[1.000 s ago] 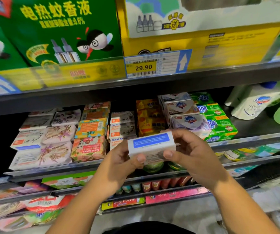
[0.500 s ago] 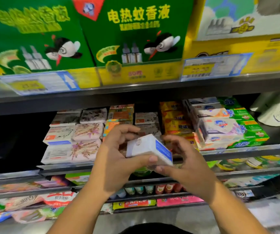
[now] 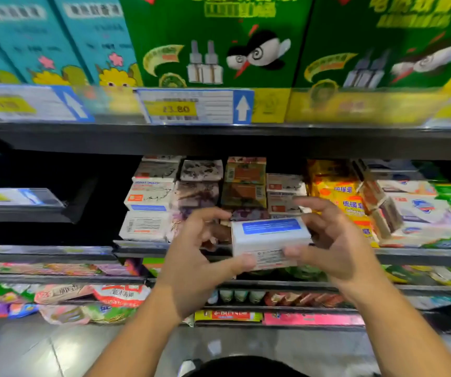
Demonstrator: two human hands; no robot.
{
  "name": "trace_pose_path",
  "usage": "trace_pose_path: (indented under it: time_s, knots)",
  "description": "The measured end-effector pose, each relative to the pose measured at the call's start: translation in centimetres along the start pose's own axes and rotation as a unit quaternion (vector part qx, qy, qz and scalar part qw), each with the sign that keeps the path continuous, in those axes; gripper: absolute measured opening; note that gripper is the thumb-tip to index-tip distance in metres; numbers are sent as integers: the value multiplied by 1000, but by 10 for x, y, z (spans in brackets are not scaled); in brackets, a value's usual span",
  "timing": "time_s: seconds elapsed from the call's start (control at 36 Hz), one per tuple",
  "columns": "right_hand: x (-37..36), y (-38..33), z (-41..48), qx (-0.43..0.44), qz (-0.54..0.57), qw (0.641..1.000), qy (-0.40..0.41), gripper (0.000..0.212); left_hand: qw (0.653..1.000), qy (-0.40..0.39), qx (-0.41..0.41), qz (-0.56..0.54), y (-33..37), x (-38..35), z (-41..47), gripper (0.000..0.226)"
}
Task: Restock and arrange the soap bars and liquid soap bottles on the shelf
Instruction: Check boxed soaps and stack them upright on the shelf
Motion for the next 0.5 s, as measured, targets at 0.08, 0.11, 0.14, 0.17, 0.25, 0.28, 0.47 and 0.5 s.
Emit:
trace_pose_path:
  time_s: [0.08,0.11,0.14,0.17,0.25,0.28,0.47,0.5]
  knots:
    - [-19,-22,6,41,24,999,13,66,1000,-26,3,12,-6,6,-4,65]
    - [-28,-25,8,50,22,998,13,67,999,-35,8,19,-8,8,-5,67]
    - [-39,-29,8,54,17,998,13,70,999,-47,14,19,-10,10,-5,68]
    - [-50,-31,8,57,-1,998,10,71,998,-58,17,17,-12,13,-6,67]
    - [-85,-29,4,51,-127,990,-16,73,996,-78,11,44,-17,22,-7,61]
    - [-94,-27,3,49,-166,985,-25,72,995,-76,10,60,-21,26,-7,61]
    - [-102,-28,12,33,-110,993,2,60,997,10,65,-44,-34,83,-3,72]
    - [-103,-27,13,19,-71,997,3,59,994,18,68,-87,-32,91,-1,72]
Point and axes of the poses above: each hand's wrist, its own z-axis towards the middle knuckle, its own x-axis out of the back of the hand, y = z × x, the point moved 4 cm from there along z, towards the middle knuckle, and after that the axes turned 1 degree about y, right-handed, at the moved point
